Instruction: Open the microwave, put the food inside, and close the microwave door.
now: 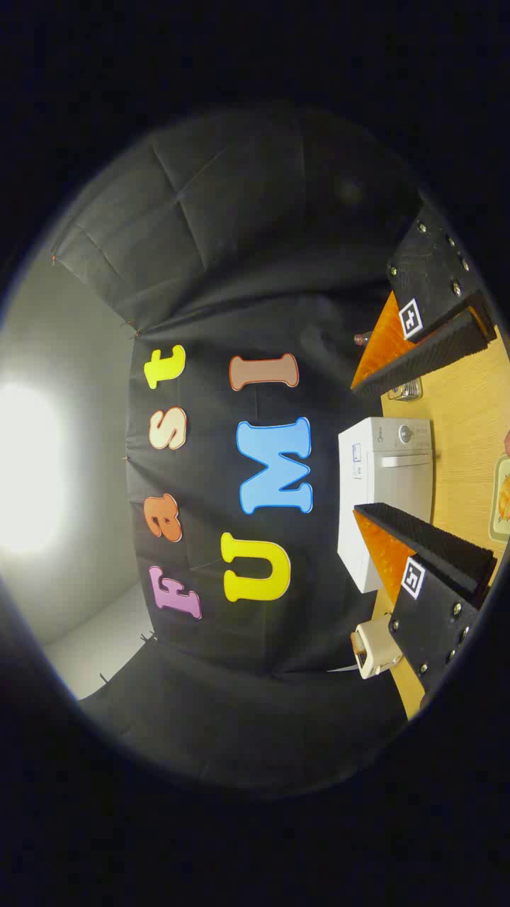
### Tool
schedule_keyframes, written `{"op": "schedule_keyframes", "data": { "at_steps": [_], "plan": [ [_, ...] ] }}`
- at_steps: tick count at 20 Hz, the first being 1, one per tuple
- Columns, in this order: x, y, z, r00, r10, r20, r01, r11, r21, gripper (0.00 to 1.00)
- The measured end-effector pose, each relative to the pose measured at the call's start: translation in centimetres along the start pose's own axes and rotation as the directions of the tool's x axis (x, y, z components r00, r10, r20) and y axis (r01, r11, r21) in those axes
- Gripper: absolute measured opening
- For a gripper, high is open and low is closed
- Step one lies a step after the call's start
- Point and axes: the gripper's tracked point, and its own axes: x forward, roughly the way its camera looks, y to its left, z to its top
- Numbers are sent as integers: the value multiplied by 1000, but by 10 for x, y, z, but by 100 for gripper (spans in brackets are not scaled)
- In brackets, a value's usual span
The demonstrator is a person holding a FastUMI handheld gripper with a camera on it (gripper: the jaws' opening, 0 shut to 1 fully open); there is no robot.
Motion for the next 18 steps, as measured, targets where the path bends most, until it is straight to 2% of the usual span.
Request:
{"op": "schedule_keyframes", "data": {
  "at_steps": [11,18],
  "plan": [
    [3,0,-4,1000,4,0,-4,1000,-8,96],
    [22,2,-5,1000,30,4,-30,999,-33,96]
  ]
}}
